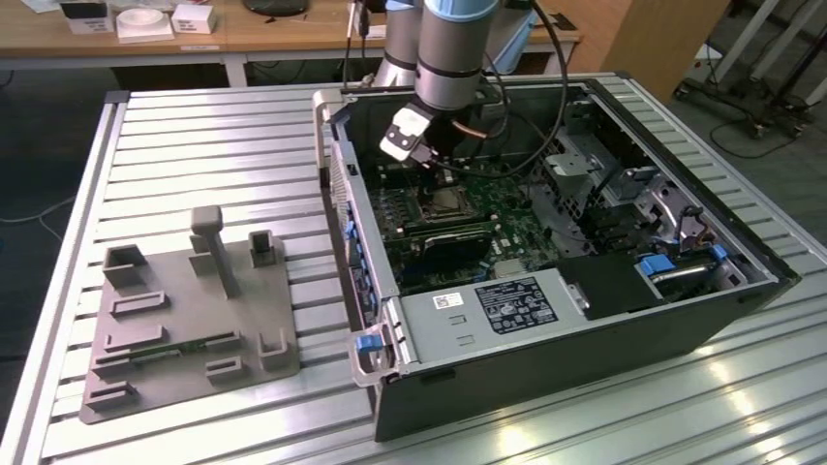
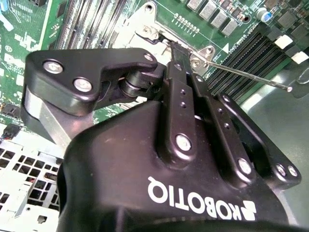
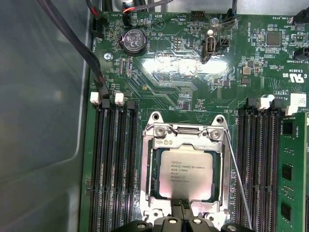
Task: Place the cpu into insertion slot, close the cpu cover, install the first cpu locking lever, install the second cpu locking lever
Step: 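Close the cpu cover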
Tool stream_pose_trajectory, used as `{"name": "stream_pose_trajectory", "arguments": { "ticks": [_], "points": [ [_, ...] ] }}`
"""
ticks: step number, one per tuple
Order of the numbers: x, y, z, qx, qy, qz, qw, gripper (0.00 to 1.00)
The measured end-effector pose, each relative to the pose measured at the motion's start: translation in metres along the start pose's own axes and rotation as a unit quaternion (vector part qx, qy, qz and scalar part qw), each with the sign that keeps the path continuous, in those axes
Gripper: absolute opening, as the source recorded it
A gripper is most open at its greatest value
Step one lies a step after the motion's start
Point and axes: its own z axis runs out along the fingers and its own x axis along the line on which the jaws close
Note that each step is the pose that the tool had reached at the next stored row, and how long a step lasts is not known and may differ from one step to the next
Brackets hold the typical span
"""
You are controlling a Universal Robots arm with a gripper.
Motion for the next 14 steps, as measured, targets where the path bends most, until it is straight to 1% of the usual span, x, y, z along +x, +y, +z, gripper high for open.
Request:
{"name": "stream_pose_trajectory", "arguments": {
  "ticks": [4, 9, 14],
  "points": [
    [-0.0001, 0.0, -0.0044, 0.0, -0.0001, -0.001, 1.0, 0.1],
    [-0.0001, 0.0006, -0.0046, 0.0, 0.0, -0.001, 1.0, 0.1],
    [-0.0003, 0.0068, -0.0045, 0.0, -0.0001, -0.001, 1.0, 0.1]
  ]
}}
